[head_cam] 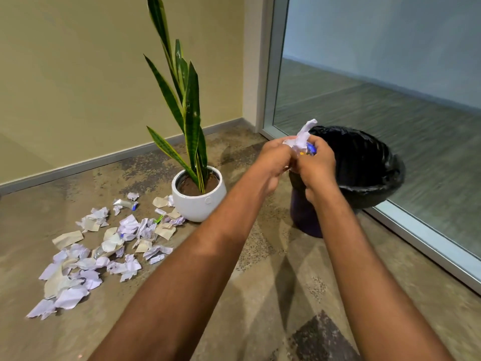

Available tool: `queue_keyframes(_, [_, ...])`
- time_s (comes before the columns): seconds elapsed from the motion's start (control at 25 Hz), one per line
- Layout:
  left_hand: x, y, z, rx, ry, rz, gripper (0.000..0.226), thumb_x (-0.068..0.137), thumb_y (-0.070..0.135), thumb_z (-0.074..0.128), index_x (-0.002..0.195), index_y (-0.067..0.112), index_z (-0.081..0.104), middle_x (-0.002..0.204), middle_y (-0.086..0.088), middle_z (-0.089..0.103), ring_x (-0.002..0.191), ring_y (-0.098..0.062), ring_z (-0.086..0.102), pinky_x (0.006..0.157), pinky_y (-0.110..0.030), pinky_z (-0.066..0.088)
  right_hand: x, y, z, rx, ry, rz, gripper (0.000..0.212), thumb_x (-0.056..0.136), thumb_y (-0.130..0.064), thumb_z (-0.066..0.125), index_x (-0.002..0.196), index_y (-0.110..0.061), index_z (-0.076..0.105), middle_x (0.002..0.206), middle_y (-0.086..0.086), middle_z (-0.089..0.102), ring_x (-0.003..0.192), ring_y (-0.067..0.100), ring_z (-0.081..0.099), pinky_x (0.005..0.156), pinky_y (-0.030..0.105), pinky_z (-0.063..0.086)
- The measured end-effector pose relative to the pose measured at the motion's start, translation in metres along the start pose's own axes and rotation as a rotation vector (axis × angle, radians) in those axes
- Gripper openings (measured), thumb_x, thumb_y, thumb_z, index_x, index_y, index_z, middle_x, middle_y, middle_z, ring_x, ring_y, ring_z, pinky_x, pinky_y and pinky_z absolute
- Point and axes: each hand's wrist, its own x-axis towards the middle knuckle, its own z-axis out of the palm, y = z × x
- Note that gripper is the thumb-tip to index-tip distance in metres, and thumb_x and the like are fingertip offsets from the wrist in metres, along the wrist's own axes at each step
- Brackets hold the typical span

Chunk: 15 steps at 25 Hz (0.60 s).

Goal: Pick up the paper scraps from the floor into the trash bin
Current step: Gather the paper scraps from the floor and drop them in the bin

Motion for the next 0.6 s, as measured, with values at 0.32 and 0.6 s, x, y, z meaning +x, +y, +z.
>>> queue_keyframes(0.32, [0.012,0.018,0.045,-0.248,-0.093,-0.228,0.023,0.103,0.022,0.059,0.086,0.007,0.059,0.059,-0.009,0.073,0.08,-0.026,0.067,0.089,-0.04,0.055,0.038,-0.001,-0.05,0.574,0.123,0.405,0.02,0.104,-0.005,0.06,0.124,-0.003,0.063,0.131,0.019,0.063,0.124,0.034,0.066,0.086,0.043,0.063])
queue_keyframes(0.6, [0.011,0.015,0.038,-0.238,-0.158,-0.182,0.072,0.103,0.038,0.061,0.163,0.008,0.034,0.173,-0.025,0.014,0.162,-0.04,0.013,0.13,-0.048,0.026,0.026,-0.01,-0.036,0.614,0.201,0.367,0.023,0.107,-0.009,0.059,0.129,-0.008,0.063,0.137,0.018,0.058,0.141,0.041,0.051,0.105,0.049,0.058])
